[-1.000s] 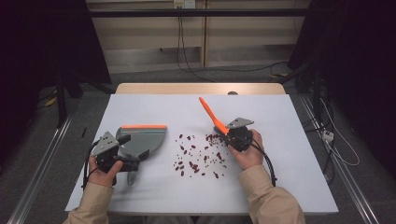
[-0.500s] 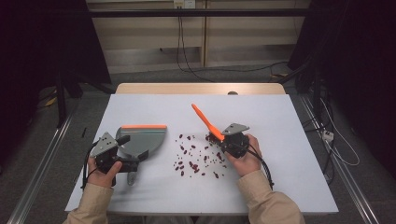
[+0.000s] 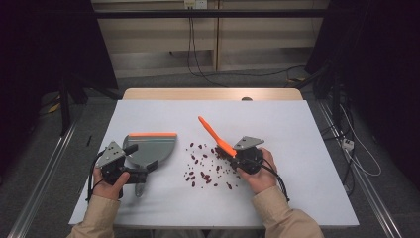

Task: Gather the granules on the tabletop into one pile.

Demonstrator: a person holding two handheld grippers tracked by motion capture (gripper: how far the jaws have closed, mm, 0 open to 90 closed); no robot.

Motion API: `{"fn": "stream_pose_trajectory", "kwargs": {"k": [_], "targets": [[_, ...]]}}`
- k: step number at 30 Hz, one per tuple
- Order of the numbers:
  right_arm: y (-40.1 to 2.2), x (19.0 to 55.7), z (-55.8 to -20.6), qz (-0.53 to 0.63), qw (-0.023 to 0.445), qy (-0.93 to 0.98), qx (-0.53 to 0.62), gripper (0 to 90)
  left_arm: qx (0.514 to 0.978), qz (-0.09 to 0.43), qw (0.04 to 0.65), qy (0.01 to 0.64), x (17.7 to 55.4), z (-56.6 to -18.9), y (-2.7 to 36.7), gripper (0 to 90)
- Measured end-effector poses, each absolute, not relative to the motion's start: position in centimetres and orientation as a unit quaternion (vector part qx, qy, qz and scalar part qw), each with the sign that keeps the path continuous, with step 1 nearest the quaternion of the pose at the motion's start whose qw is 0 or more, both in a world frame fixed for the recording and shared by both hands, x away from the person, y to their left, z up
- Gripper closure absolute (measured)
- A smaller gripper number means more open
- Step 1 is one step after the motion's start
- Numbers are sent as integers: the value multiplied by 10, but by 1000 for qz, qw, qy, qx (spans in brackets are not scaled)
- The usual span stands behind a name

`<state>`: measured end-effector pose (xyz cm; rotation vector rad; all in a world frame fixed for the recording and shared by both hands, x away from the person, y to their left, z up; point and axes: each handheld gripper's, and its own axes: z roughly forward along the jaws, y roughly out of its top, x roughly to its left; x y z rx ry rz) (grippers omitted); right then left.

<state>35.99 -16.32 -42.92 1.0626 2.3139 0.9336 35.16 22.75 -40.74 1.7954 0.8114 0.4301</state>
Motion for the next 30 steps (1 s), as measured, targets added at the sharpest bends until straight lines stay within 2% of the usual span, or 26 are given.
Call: {"fn": "stream_pose_trajectory", "kwargs": {"k": [18,24,30], "targets": [[-167,355,-422,386,187,816,388,716,752,181,533,343,352,-407,228,41],[-176,380,-412,407,200,799,394,716,752,178,533,343,352,-407,229,41],[-170,418,-419,404,209,804,382,716,749,177,535,347,352,-407,230,41]]}}
